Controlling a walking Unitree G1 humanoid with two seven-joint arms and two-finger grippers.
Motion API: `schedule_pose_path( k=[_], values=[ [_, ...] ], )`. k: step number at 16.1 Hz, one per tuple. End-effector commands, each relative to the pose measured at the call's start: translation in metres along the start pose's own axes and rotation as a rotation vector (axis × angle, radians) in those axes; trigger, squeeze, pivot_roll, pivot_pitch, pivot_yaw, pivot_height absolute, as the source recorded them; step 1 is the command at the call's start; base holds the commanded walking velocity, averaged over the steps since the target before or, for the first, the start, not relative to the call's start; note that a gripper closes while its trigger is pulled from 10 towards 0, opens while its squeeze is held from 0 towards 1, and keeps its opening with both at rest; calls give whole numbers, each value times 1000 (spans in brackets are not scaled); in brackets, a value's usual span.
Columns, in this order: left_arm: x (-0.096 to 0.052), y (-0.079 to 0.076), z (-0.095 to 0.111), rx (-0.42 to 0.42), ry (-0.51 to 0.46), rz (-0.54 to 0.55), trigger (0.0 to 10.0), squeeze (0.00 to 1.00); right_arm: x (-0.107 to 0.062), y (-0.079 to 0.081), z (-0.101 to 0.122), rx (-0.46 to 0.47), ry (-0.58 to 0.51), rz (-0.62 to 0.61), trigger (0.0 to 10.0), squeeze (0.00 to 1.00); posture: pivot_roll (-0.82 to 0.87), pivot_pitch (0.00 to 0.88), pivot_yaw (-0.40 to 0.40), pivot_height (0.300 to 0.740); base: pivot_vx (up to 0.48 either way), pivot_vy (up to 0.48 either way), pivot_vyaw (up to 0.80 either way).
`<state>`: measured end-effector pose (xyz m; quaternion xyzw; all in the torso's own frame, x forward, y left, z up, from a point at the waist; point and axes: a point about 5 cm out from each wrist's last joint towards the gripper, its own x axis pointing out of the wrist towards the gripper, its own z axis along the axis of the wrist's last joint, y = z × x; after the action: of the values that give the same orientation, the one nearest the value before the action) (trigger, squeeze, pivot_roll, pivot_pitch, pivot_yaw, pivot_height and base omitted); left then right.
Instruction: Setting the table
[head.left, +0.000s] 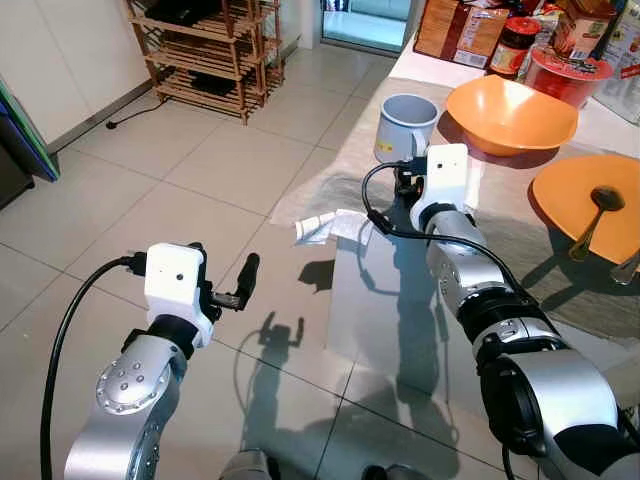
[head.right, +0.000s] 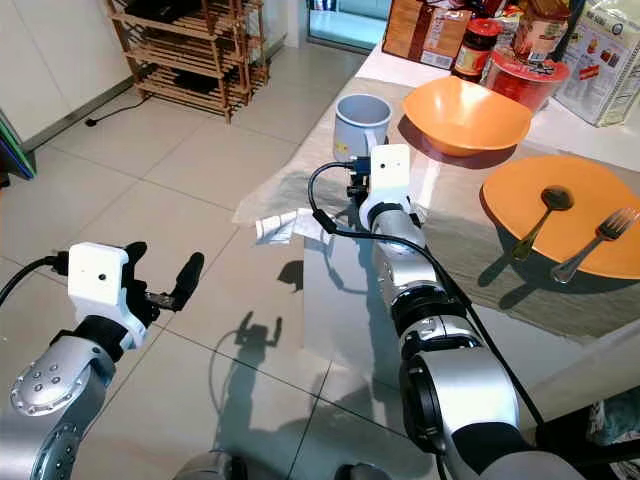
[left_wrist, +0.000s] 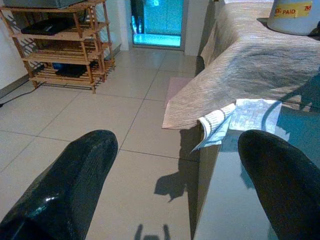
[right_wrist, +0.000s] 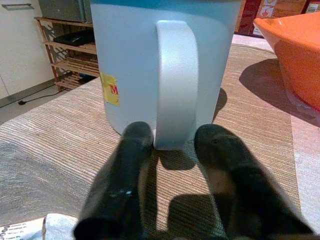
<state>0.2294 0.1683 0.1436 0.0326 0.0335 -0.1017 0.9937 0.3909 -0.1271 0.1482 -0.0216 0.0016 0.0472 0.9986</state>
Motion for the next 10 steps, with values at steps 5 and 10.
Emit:
schedule_pose_path(
  k=[5, 10],
  values=[
    [2, -5, 3, 15, -15, -17, 10000, 0, 2, 4, 11, -33, -64, 13, 0, 0, 212, 84, -17, 736, 0, 0, 0],
    [4, -6, 3, 15, -19, -29, 10000, 0, 0, 7, 9, -42, -82, 25, 0, 0, 205, 77, -13, 736, 0, 0, 0]
  ],
)
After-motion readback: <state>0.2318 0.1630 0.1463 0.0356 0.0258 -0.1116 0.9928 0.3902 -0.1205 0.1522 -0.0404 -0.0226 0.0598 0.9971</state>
